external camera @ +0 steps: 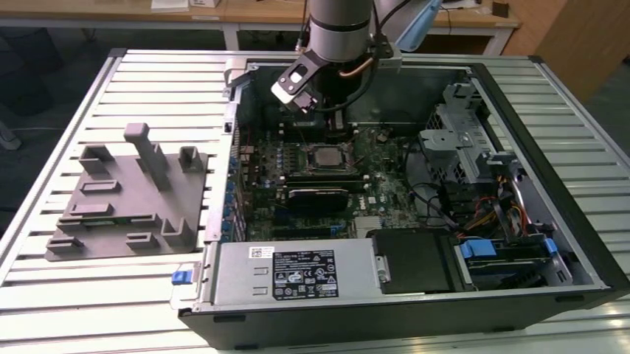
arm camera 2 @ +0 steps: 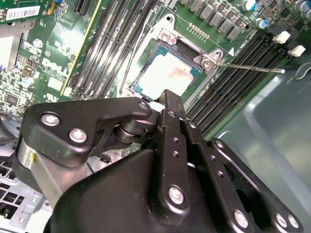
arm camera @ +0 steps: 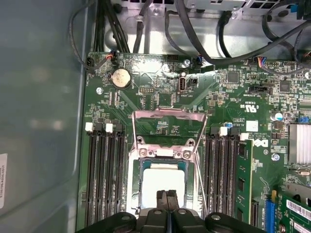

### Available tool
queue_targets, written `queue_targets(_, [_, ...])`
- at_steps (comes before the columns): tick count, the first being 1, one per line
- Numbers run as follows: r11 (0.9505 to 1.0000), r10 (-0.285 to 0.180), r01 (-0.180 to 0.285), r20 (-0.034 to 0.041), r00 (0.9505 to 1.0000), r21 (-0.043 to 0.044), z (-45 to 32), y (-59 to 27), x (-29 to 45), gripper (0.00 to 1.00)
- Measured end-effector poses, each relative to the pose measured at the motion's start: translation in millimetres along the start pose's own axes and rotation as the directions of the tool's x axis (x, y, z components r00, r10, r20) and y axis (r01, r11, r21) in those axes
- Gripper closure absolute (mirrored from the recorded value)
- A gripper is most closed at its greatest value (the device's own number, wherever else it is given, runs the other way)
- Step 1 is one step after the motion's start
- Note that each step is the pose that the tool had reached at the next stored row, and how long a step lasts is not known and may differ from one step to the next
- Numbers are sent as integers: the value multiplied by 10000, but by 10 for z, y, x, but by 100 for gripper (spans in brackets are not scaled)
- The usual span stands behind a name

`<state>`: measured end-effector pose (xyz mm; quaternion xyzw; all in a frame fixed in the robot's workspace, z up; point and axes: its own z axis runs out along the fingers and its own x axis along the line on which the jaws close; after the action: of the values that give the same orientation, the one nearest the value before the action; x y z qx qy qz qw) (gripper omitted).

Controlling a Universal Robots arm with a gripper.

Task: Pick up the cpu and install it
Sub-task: 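Close the cpu cover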

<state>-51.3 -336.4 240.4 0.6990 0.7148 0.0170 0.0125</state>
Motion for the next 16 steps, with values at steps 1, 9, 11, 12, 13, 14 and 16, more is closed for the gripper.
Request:
queue_targets(1, [10000, 0, 0, -2, 10000, -1, 0, 0, 0, 89])
queue_targets(9, [10000, 0, 0, 0, 10000, 0, -129, 4, 1, 89])
queue_targets(11, [10000, 0, 0, 2, 10000, 1, -186, 6, 1, 89])
queue_targets(12, [10000, 0, 0, 1, 10000, 1, -200, 6, 1, 89])
queue_targets(13, [10000, 0, 0, -4, 10000, -2, -200, 6, -1, 89])
queue_targets(14, [10000, 0, 0, -2, 10000, -1, -200, 6, -4, 89])
queue_targets(16, [10000, -1, 1, -1, 10000, 1, -201, 6, -25, 89])
